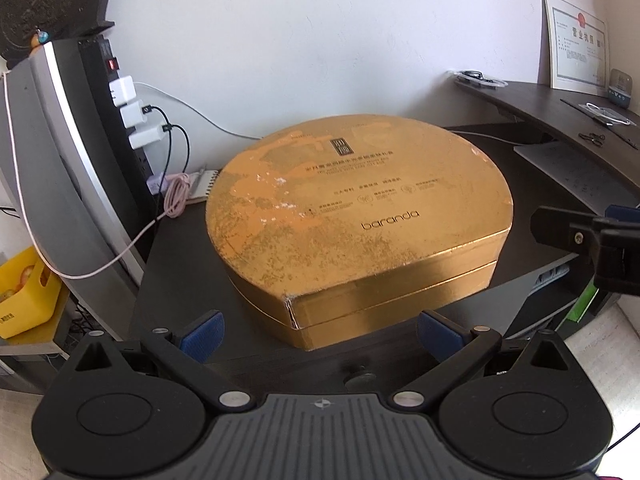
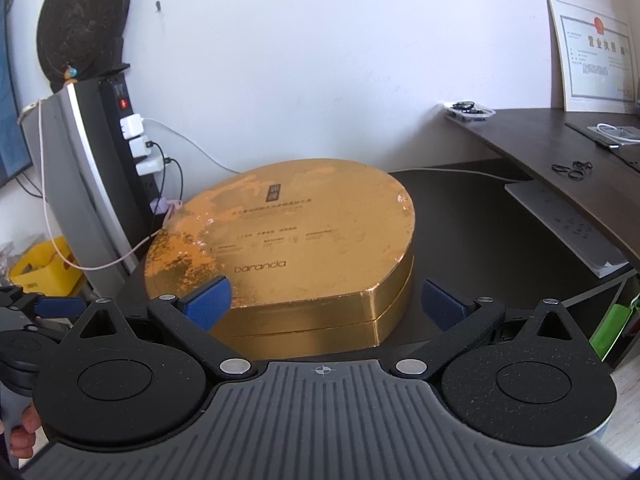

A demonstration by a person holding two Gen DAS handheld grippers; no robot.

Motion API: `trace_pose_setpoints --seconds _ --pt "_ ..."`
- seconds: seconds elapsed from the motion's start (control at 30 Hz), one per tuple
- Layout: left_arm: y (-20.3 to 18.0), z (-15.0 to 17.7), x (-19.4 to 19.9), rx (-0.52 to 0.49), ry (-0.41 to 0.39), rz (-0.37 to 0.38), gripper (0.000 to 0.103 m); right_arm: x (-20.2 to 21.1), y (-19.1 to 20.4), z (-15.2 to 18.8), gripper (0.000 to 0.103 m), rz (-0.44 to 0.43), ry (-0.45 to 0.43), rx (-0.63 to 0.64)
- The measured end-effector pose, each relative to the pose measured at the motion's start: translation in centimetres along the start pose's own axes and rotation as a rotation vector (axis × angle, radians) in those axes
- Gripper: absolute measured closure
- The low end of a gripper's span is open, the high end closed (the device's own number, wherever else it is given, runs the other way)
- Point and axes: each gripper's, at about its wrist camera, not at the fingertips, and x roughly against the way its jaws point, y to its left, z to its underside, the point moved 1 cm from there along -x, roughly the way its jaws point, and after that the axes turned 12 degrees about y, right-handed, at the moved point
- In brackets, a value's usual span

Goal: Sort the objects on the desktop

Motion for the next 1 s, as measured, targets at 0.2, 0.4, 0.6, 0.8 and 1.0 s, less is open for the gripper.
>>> trace_pose_setpoints --seconds 0.2,0.4,0.6,0.8,1.0 --pt "0.5 -0.3 -0.7 0.022 0.014 0.029 0.000 -0.5 0.3 -0.5 0.000 0.000 0.010 0.010" --pt "1.0 -0.4 -1.8 0.059 0.041 0.065 0.000 -1.3 1.0 -1.0 0.000 0.011 0.036 0.033" --pt "0.8 -0.3 -2.0 0.050 0.052 0.074 0.000 -1.8 1.2 -0.8 0.000 0.016 0.059 0.046" --pt "0.8 -0.3 -2.1 0.052 0.059 0.078 0.000 -1.9 0.9 -0.7 0.000 0.013 0.062 0.042" --pt "0.8 -0.2 -2.1 0.052 0.059 0.084 0.000 -1.9 0.8 -0.8 0.000 0.013 0.066 0.045"
